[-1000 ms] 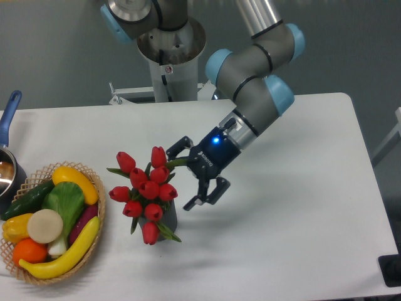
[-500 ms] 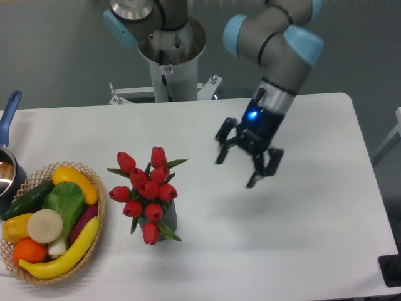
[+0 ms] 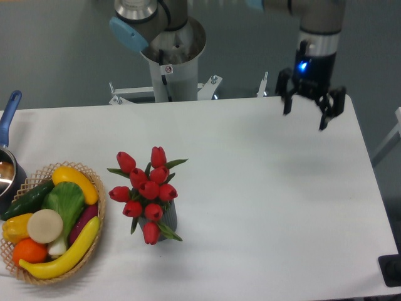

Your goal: Insert the flowers into the vase

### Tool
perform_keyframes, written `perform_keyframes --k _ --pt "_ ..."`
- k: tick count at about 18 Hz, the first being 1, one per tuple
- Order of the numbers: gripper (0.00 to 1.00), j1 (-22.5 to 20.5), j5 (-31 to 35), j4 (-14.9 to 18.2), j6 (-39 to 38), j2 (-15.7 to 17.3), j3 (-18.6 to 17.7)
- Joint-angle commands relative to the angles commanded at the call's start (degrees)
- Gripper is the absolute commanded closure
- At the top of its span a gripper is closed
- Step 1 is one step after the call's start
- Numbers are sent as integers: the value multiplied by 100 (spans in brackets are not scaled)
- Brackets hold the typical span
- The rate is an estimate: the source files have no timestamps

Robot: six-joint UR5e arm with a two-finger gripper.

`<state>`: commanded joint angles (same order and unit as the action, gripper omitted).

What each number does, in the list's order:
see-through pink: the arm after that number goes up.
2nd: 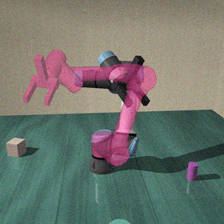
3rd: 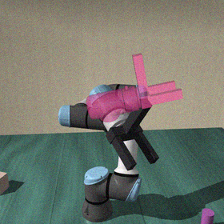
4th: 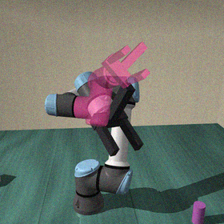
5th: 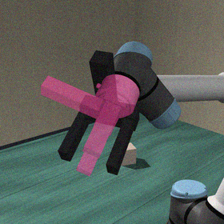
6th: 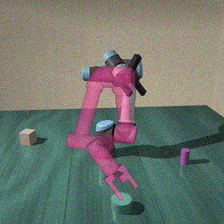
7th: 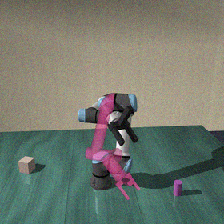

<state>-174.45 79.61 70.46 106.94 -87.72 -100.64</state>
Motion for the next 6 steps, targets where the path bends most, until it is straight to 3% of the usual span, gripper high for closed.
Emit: perform_keyframes --k 6 --pt "0 -818 239 643 846 458 9"
